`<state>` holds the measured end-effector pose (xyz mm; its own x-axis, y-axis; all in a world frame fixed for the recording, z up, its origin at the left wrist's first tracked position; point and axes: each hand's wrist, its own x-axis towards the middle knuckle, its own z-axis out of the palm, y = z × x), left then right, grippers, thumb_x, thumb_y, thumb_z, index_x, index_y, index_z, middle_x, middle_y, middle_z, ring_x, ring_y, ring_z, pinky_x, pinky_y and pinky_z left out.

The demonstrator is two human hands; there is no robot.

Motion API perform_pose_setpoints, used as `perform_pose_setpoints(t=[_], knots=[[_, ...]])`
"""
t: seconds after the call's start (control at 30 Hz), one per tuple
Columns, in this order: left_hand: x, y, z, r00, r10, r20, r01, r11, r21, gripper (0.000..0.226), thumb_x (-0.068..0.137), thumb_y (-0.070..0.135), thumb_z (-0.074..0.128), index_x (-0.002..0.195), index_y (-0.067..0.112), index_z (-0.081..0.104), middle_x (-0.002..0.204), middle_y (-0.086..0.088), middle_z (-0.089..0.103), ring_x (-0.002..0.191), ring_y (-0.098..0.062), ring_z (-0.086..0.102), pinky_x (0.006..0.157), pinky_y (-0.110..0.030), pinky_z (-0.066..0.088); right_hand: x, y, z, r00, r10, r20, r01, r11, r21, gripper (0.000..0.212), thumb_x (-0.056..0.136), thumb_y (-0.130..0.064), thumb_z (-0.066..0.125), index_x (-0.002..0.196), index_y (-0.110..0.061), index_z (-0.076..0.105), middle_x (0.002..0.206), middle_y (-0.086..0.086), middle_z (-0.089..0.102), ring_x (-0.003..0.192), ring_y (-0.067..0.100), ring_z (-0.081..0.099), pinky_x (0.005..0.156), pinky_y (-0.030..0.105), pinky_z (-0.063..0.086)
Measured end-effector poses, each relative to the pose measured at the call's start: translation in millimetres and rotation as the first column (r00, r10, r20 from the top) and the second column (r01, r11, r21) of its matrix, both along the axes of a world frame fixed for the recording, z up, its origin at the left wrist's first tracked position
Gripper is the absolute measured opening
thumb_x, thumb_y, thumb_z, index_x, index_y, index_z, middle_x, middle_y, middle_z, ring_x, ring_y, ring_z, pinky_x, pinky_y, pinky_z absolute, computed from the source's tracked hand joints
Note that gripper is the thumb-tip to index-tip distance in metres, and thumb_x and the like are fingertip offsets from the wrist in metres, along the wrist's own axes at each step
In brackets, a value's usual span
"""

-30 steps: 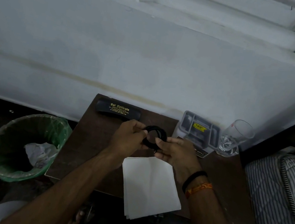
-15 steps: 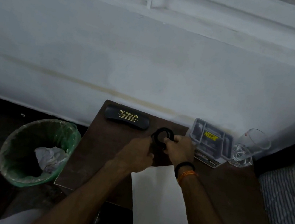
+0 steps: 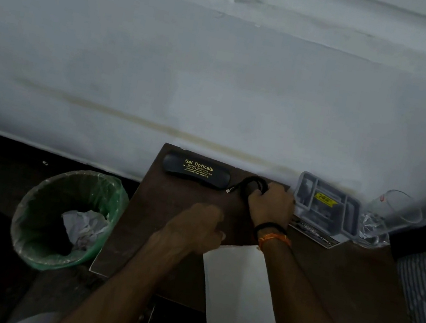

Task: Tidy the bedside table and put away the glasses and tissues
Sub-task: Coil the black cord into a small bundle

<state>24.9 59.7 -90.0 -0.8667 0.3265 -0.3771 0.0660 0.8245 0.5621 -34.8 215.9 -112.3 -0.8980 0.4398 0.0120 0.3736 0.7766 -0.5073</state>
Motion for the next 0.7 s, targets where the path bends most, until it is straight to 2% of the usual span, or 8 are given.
perform_pose_setpoints(t=[0.2, 0.3, 0.4, 0.47, 0.53, 0.6, 0.67, 0.7], knots=[[1, -2, -4, 0.999, -0.016, 0.03, 0.016, 0.999, -0.029, 0.052, 0.092, 0.033, 0.06, 0.139, 0.014, 0.046, 0.142, -0.009, 0.047, 0.13, -0.025, 0.047, 0.103, -0.034, 0.04, 5, -3, -3, 0.996, 0.082, 0.036, -0.087, 0.98, 0.178, 0.026, 0.093, -0.026, 0.059, 0.107, -0.004, 0.06, 0.109, 0.019, 0.066, 0.114, 0.036, 0.055, 0.089, 0.041, 0.048], [1, -4, -6, 0.999, -0.019, 0.043, 0.022, 0.998, -0.058, 0.052, 0.091, 0.034, 0.061, 0.137, 0.015, 0.046, 0.142, -0.01, 0.048, 0.129, -0.027, 0.048, 0.103, -0.037, 0.041, 11, -4, 6, 0.993, 0.117, 0.008, -0.115, 0.966, 0.23, 0.027, 0.094, -0.029, 0.058, 0.106, -0.006, 0.061, 0.107, 0.015, 0.067, 0.102, 0.032, 0.061, 0.081, 0.038, 0.051], [-1, -2, -5, 0.997, -0.035, 0.064, 0.04, 0.996, -0.081, 0.052, 0.09, 0.031, 0.064, 0.136, 0.015, 0.047, 0.14, -0.01, 0.049, 0.127, -0.027, 0.05, 0.102, -0.038, 0.044, 24, -1, 20, 0.986, 0.167, -0.027, -0.155, 0.955, 0.253, 0.017, 0.092, -0.022, 0.058, 0.095, -0.008, 0.066, 0.095, 0.011, 0.069, 0.09, 0.028, 0.065, 0.075, 0.035, 0.051], [-2, 2, -3, 0.996, -0.051, 0.076, 0.058, 0.995, -0.086, 0.049, 0.09, 0.029, 0.065, 0.134, 0.014, 0.048, 0.137, -0.009, 0.051, 0.124, -0.026, 0.052, 0.1, -0.037, 0.045, 39, 9, 29, 0.98, 0.199, 0.013, -0.196, 0.947, 0.254, 0.014, 0.089, -0.013, 0.055, 0.08, -0.009, 0.064, 0.083, 0.01, 0.068, 0.079, 0.026, 0.063, 0.071, 0.034, 0.052], [0, 5, -1, 0.994, -0.068, 0.08, 0.075, 0.993, -0.089, 0.046, 0.09, 0.025, 0.066, 0.131, 0.014, 0.05, 0.134, -0.008, 0.053, 0.121, -0.024, 0.053, 0.098, -0.036, 0.046, 56, 23, 35, 0.97, 0.218, 0.11, -0.24, 0.929, 0.28, 0.022, 0.089, -0.008, 0.049, 0.068, -0.012, 0.056, 0.073, 0.009, 0.06, 0.068, 0.024, 0.056, 0.067, 0.032, 0.053], [3, 7, 0, 0.993, -0.093, 0.068, 0.1, 0.99, -0.1, 0.046, 0.089, 0.022, 0.066, 0.131, 0.013, 0.049, 0.135, -0.009, 0.051, 0.122, -0.024, 0.051, 0.1, -0.036, 0.046, 73, 38, 40, 0.958, 0.2, 0.207, -0.25, 0.934, 0.256, 0.019, 0.089, -0.01, 0.05, 0.072, -0.01, 0.059, 0.08, 0.011, 0.062, 0.074, 0.024, 0.059, 0.072, 0.033, 0.053], [7, 8, -1, 0.993, -0.119, 0.023, 0.121, 0.984, -0.129, 0.051, 0.088, 0.022, 0.066, 0.134, 0.011, 0.047, 0.14, -0.01, 0.046, 0.128, -0.026, 0.046, 0.106, -0.039, 0.043, 90, 53, 38, 0.948, 0.171, 0.269, -0.215, 0.966, 0.142, 0.013, 0.087, -0.016, 0.061, 0.094, -0.009, 0.068, 0.104, 0.011, 0.067, 0.1, 0.027, 0.064, 0.088, 0.034, 0.051], [9, 9, -1, 0.992, -0.127, 0.006, 0.127, 0.981, -0.144, 0.053, 0.088, 0.022, 0.067, 0.136, 0.01, 0.046, 0.141, -0.011, 0.045, 0.13, -0.027, 0.044, 0.107, -0.04, 0.041, 99, 58, 37, 0.941, 0.159, 0.297, -0.188, 0.979, 0.072, 0.024, 0.085, -0.022, 0.068, 0.105, -0.01, 0.067, 0.114, 0.01, 0.066, 0.108, 0.027, 0.061, 0.094, 0.035, 0.049]])
